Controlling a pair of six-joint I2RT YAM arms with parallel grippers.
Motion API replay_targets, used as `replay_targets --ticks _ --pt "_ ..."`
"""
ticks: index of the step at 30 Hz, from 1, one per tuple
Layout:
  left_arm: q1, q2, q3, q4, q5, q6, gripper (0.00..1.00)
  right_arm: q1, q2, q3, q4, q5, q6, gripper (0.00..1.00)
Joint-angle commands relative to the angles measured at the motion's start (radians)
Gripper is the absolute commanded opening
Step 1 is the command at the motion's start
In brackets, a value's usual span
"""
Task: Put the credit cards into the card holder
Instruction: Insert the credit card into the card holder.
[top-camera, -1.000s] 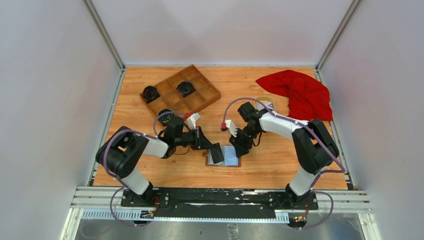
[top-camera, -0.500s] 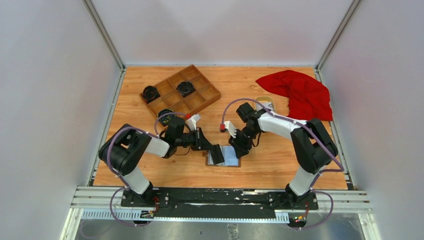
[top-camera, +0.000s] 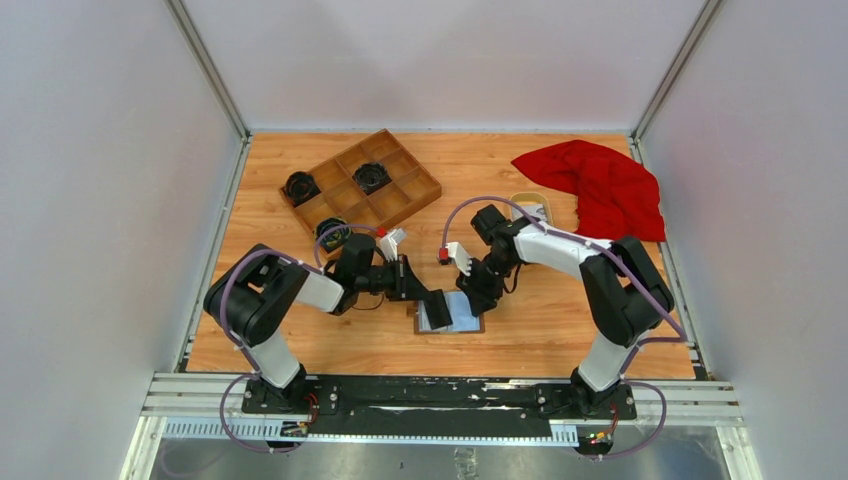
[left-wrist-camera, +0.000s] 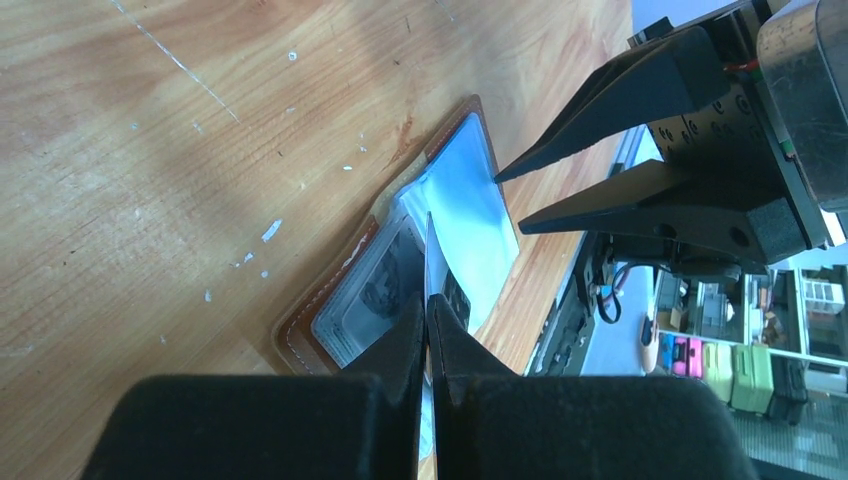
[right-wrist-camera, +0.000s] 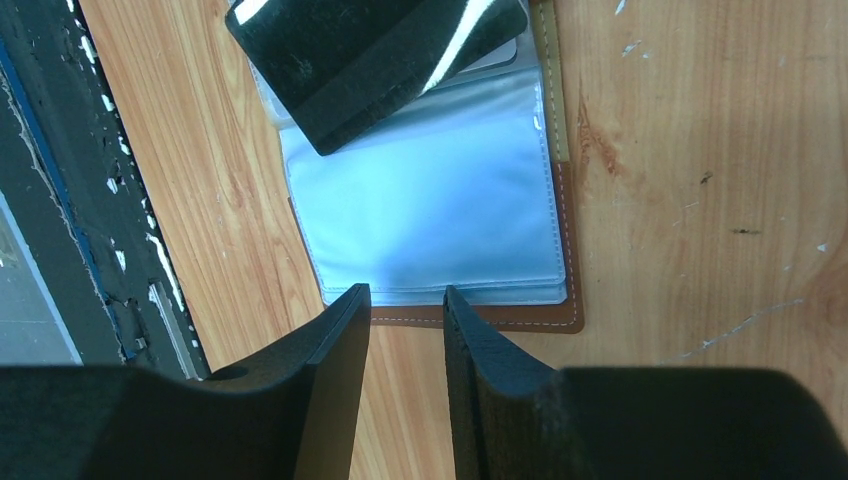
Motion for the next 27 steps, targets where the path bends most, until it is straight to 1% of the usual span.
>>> replay_targets --ticks 1,4,8,11,18,22,27 --pt "-0.008 0.008 0.008 -0.005 -0.05 0.001 0.0 0.022 0.022 0.024 -0.039 0.014 -0.014 0.36" --pt "-0.009 0.004 -0.003 0.022 -0.076 -0.023 0.0 0.029 0.031 0.026 -0.041 0.016 -0.014 0.36" --pt "-0.011 0.012 -0.033 0.135 -0.084 -0.089 0.0 0.034 0.035 0.028 -0.042 0.019 -0.014 0.37" --pt "-0.014 0.038 -0.046 0.212 -0.077 -0.132 0.0 0.036 0.037 0.03 -0.043 0.021 -0.013 0.36" --pt "-0.03 0.114 -0.06 0.334 -0.067 -0.194 0.0 0.035 0.038 0.032 -0.047 0.023 -0.013 0.36" --pt "-0.036 0.12 -0.067 0.348 -0.071 -0.205 0.0 0.036 0.042 0.035 -0.05 0.025 -0.011 0.36" --pt "-0.043 0.099 -0.068 0.298 -0.072 -0.198 0.0 0.036 0.044 0.038 -0.052 0.028 -0.011 0.36"
